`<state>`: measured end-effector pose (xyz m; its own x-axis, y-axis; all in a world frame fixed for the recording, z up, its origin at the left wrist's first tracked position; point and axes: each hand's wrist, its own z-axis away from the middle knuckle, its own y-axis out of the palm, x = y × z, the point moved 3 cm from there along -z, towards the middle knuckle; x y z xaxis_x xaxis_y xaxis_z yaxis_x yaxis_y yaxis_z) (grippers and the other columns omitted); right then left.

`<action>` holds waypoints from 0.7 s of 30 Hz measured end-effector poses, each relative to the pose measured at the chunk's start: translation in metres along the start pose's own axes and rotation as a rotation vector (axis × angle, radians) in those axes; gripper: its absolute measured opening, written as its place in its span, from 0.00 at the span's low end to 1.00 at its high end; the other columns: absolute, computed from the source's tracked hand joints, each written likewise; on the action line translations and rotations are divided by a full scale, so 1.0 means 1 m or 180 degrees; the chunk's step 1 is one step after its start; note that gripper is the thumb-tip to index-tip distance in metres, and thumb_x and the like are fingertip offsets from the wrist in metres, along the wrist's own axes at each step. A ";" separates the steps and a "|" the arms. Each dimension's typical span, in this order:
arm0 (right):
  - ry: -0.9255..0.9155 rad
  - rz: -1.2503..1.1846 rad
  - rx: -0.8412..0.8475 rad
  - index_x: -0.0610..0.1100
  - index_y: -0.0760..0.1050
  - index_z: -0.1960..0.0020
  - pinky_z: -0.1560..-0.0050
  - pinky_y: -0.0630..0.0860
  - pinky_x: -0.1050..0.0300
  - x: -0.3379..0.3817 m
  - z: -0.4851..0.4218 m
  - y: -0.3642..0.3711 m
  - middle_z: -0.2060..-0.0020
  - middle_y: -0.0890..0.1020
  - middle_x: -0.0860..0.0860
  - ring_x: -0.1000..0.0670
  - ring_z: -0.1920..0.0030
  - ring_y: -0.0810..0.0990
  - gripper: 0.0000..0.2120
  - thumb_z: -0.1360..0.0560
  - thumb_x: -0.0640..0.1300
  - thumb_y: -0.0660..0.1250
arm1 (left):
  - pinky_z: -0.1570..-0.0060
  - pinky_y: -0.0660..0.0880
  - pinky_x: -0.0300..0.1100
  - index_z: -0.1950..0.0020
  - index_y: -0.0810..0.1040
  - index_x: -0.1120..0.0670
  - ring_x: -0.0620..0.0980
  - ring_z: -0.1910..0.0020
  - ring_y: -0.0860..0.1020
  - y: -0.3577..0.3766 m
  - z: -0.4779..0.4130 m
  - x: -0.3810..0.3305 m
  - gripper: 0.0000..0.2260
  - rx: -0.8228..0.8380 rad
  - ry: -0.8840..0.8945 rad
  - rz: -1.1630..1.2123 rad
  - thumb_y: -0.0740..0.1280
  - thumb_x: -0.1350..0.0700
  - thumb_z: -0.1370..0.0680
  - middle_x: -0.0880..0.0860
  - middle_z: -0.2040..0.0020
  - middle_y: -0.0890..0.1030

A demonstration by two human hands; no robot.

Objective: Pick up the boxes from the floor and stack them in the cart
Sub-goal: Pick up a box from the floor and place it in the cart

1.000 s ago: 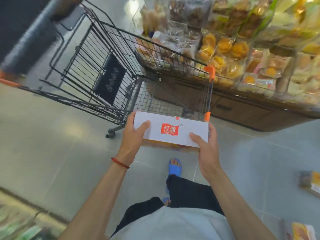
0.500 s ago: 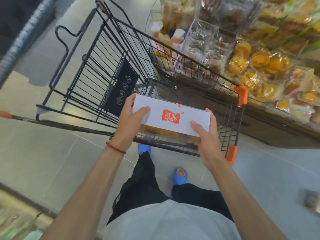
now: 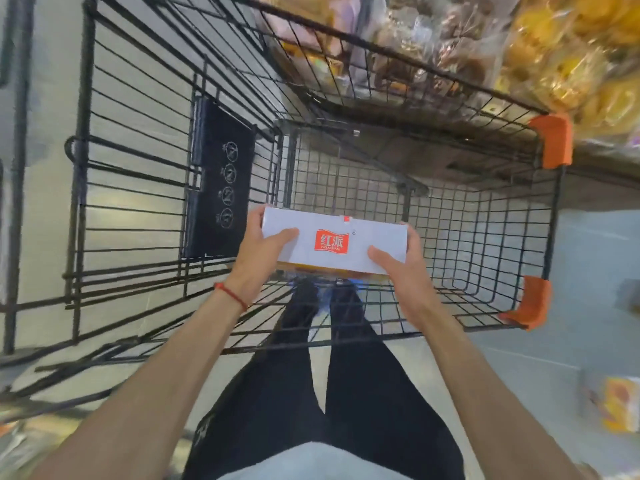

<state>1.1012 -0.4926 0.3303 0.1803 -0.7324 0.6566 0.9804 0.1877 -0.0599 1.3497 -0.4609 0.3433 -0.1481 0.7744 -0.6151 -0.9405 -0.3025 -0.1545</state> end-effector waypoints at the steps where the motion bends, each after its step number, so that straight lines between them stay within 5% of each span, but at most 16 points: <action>1: 0.0057 0.0063 0.0006 0.52 0.59 0.22 0.42 0.79 0.61 -0.008 -0.009 0.000 0.34 0.78 0.52 0.53 0.37 0.79 0.35 0.22 0.42 0.74 | 0.53 0.83 0.48 0.31 0.65 0.47 0.51 0.48 0.82 0.001 -0.010 0.011 0.23 0.0017 -0.0040 -0.0043 0.70 0.59 0.22 0.52 0.42 0.80; 4: 0.0252 0.0326 0.0166 0.51 0.56 0.23 0.49 0.80 0.65 -0.031 -0.038 0.000 0.34 0.77 0.51 0.53 0.37 0.78 0.36 0.22 0.40 0.74 | 0.48 0.82 0.47 0.32 0.65 0.45 0.52 0.45 0.81 0.006 -0.038 0.043 0.28 0.0039 -0.0154 -0.0217 0.75 0.58 0.26 0.52 0.42 0.80; 8: 0.0439 0.0745 0.0345 0.48 0.55 0.24 0.48 0.80 0.63 -0.058 -0.066 -0.004 0.39 0.76 0.52 0.53 0.41 0.78 0.35 0.22 0.36 0.73 | 0.64 0.76 0.26 0.28 0.61 0.50 0.42 0.51 0.77 0.016 -0.061 0.076 0.30 0.0080 -0.0258 -0.0428 0.74 0.62 0.24 0.45 0.47 0.75; 10: 0.0495 0.0889 0.0439 0.47 0.54 0.24 0.48 0.79 0.64 -0.067 -0.075 -0.006 0.44 0.75 0.56 0.56 0.44 0.77 0.35 0.22 0.36 0.72 | 0.67 0.73 0.23 0.29 0.61 0.51 0.39 0.52 0.75 0.018 -0.066 0.089 0.29 0.0047 -0.0276 -0.0569 0.73 0.62 0.24 0.43 0.48 0.74; 12: 0.0539 0.1067 0.0530 0.47 0.55 0.27 0.55 0.78 0.70 -0.074 -0.080 -0.004 0.46 0.74 0.58 0.58 0.47 0.76 0.33 0.22 0.36 0.73 | 0.63 0.74 0.25 0.29 0.62 0.50 0.42 0.51 0.76 0.015 -0.067 0.102 0.28 -0.0016 -0.0352 -0.0721 0.73 0.60 0.23 0.45 0.48 0.74; 15: 0.0586 0.1232 0.0625 0.52 0.56 0.32 0.57 0.77 0.70 -0.084 -0.079 -0.002 0.44 0.73 0.55 0.56 0.45 0.76 0.32 0.23 0.38 0.74 | 0.47 0.79 0.41 0.28 0.63 0.49 0.50 0.45 0.77 0.010 -0.066 0.113 0.30 -0.0068 -0.0419 -0.0933 0.74 0.58 0.24 0.52 0.41 0.75; 21: 0.0500 0.1223 0.0683 0.51 0.58 0.32 0.45 0.79 0.60 -0.086 -0.074 -0.003 0.38 0.76 0.49 0.48 0.38 0.79 0.32 0.24 0.36 0.75 | 0.56 0.77 0.33 0.33 0.69 0.48 0.46 0.48 0.78 0.005 -0.062 0.113 0.28 -0.0165 -0.0313 -0.0940 0.78 0.58 0.28 0.51 0.40 0.76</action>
<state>1.0886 -0.4787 0.2186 0.5531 -0.6705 0.4945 0.8047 0.5837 -0.1085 1.3475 -0.4095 0.2251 0.0978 0.8823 -0.4604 -0.9308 -0.0826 -0.3560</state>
